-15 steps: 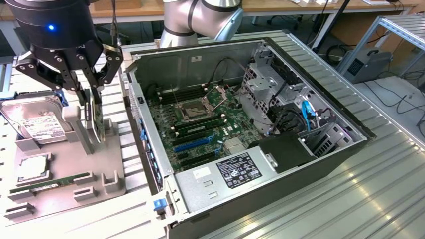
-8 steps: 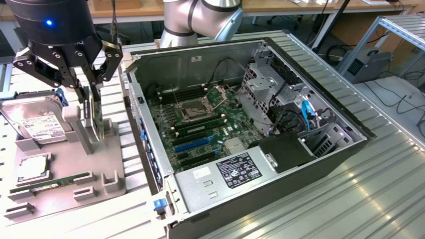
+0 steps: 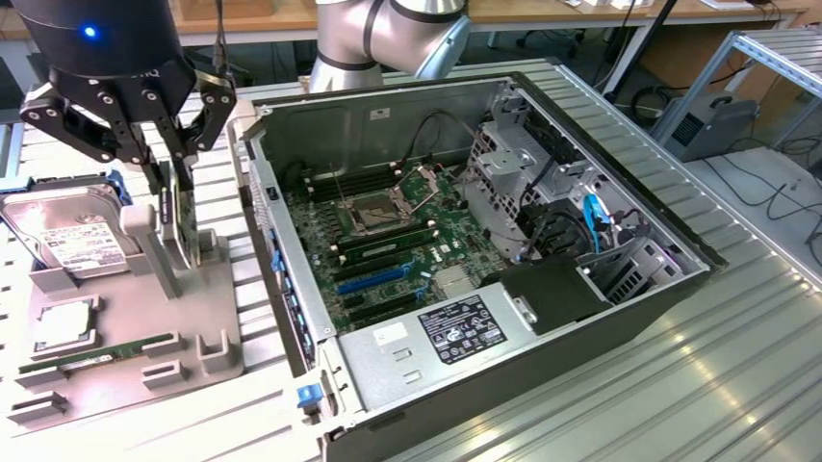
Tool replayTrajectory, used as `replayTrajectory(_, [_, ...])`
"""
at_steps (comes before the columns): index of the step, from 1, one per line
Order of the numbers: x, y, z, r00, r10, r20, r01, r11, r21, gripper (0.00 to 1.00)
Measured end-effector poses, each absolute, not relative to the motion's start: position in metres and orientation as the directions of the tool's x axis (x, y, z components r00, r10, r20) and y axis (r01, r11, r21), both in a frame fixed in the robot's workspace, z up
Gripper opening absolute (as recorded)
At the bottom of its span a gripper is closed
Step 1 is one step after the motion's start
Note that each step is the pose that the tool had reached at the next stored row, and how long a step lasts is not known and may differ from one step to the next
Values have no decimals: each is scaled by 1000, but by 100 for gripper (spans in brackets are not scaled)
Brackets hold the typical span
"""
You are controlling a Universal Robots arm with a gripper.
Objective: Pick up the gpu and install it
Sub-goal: 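Pick up the gpu and move the gpu toward the slot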
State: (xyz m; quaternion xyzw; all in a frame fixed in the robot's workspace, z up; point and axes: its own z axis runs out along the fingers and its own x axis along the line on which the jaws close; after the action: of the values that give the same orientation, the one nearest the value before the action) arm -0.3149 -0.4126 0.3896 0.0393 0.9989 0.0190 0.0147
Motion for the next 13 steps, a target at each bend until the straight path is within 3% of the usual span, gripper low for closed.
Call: replayTrajectory(13, [-315,-413,396,-996,79,-28,78,996,39,27])
